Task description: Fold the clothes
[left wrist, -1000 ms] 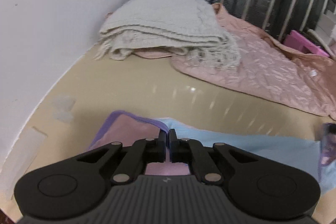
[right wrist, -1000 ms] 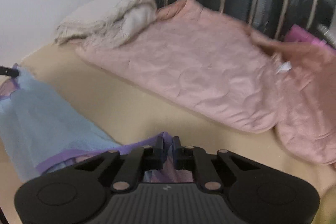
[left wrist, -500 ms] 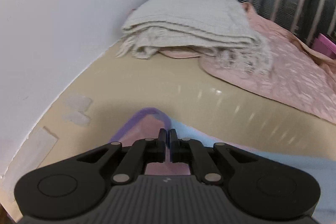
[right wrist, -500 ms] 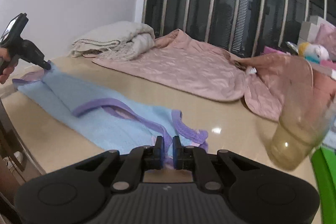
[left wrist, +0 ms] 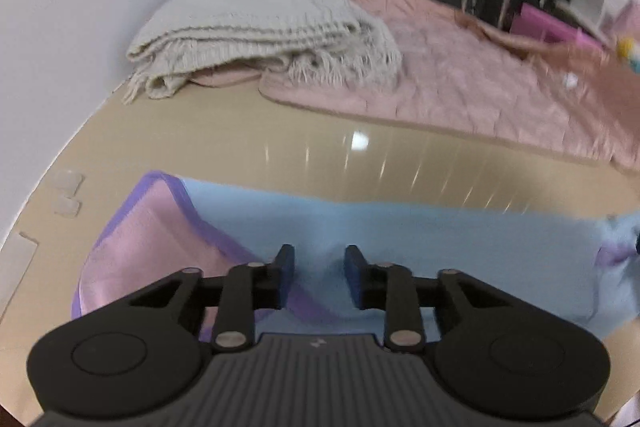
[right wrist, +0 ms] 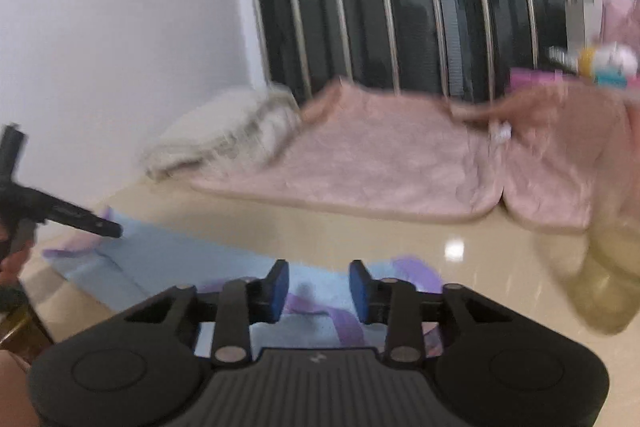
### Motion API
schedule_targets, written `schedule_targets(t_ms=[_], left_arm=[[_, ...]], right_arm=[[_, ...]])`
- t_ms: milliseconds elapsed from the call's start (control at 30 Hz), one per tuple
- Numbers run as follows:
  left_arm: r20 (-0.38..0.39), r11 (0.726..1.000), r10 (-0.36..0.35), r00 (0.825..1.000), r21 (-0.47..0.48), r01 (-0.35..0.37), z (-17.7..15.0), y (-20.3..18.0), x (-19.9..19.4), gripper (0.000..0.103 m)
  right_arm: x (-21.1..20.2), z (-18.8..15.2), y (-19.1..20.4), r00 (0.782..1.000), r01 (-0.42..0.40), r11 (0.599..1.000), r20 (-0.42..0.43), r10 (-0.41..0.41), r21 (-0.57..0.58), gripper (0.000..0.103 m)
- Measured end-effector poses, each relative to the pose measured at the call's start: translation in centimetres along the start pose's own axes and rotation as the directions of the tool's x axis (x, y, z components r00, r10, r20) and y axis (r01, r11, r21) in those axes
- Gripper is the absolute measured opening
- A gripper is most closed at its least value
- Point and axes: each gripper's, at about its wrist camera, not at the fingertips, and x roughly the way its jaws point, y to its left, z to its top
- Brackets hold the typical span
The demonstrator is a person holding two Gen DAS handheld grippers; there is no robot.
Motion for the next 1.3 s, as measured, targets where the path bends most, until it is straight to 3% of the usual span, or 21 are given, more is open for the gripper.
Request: schedule_targets(t_ms=[100, 167, 200, 233, 300, 367, 467, 633, 667, 700, 767, 833, 933, 1067, 1167, 1200, 1267, 1300], left_arm=[[0.025, 1.0, 0.003, 1.0, 0.003, -0.003, -0.9, 0.1, -0.8, 0.03], [0.039, 1.0, 0.002, 0.999, 0.022, -0.002, -1.4, -0.2, -1.3, 0.03], [0.047, 0.999, 0.001, 0.999, 0.032, -0.002, -1.6, -0.4, -1.6, 0.031], [0.054, 0.999, 0.0, 0.999, 0.042, -0.002, -1.8, -0.6, -1.9, 0.033], [0.066, 0.998, 0.001, 0.998, 0.055, -0.004, -2.3, -1.0, -2.1, 0.034], [0.073, 0.998, -0.008, 0.997, 0.055, 0.004, -2.8, -1.2, -2.1, 0.037], [0.079, 0.999, -0.005, 0.997, 0.053, 0.0, -2.9, -1.3, -2.2, 0.037], [0.1, 0.999, -0.001, 0.995, 0.038, -0.003, -2.7, -0.7, -3.2, 0.038], [0.115, 0.999, 0.001, 0.993, 0.031, -0.005, -2.6, -0.4, -3.8, 0.038], [0.131, 1.0, 0.004, 0.991, 0.024, -0.007, -2.6, -0.1, -4.4, 0.038], [0.166, 1.0, 0.002, 0.986, -0.011, -0.001, -2.7, 0.9, -6.0, 0.041], [0.198, 0.999, 0.004, 0.98, -0.042, 0.004, -2.9, 1.8, -7.6, 0.043], [0.223, 0.996, 0.012, 0.975, -0.087, 0.008, -3.6, 3.1, -9.5, 0.045], [0.227, 0.988, 0.026, 0.974, -0.153, 0.009, -4.7, 4.3, -10.5, 0.05], [0.198, 0.979, 0.029, 0.98, -0.205, 0.013, -6.1, 4.8, -10.3, 0.05], [0.192, 0.976, 0.028, 0.981, -0.219, 0.015, -6.5, 4.8, -10.2, 0.05], [0.195, 0.973, 0.022, 0.981, -0.229, 0.024, -7.3, 4.9, -10.4, 0.05], [0.202, 0.973, 0.02, 0.979, -0.228, 0.027, -7.7, 4.9, -10.4, 0.05]], right_arm=[[-0.1, -1.2, -1.2, 0.998, 0.066, 0.997, -0.021, -0.065, 0.03, 0.026], [-1.8, -1.6, -2.0, 0.998, 0.047, 0.994, 0.026, -0.05, 0.103, 0.028], [-2.8, -1.7, -2.3, 0.998, 0.028, 0.989, 0.056, -0.036, 0.145, 0.03], [-3.8, -1.8, -2.4, 0.993, 0.039, 0.984, 0.101, -0.057, 0.175, 0.04], [-5.3, -2.3, -2.2, 0.97, 0.125, 0.966, 0.176, -0.167, 0.226, 0.052], [-4.7, -3.0, -2.2, 0.957, 0.209, 0.945, 0.148, -0.251, 0.253, 0.053], [-2.8, -4.1, -1.8, 0.95, 0.273, 0.928, 0.084, -0.302, 0.255, 0.046], [-1.4, -5.7, 0.0, 0.914, 0.367, 0.922, 0.138, -0.382, 0.123, 0.037], [-1.6, -5.6, -0.4, 0.915, 0.359, 0.922, 0.136, -0.379, 0.148, 0.032], [-1.8, -5.2, -0.8, 0.916, 0.356, 0.916, 0.126, -0.381, 0.185, 0.014], [-2.5, -4.3, -1.5, 0.916, 0.349, 0.903, 0.111, -0.385, 0.252, 0.008], [-3.6, -3.0, -0.8, 0.921, 0.3, 0.92, 0.172, -0.348, 0.253, 0.008], [-4.2, -0.8, 2.9, 0.941, 0.178, 0.963, 0.252, -0.227, 0.205, 0.008], [-0.1, 0.0, 8.5, 0.978, -0.006, 0.977, 0.205, -0.039, 0.214, 0.008], [4.6, -0.4, 12.2, 0.994, -0.051, 0.969, 0.104, 0.027, 0.24, 0.023], [5.6, -0.5, 13.1, 0.996, -0.066, 0.968, 0.071, 0.05, 0.241, 0.033], [5.6, -0.4, 14.2, 0.993, -0.1, 0.972, 0.075, 0.086, 0.214, 0.047], [4.9, -0.2, 14.4, 0.991, -0.109, 0.977, 0.095, 0.093, 0.182, 0.059]])
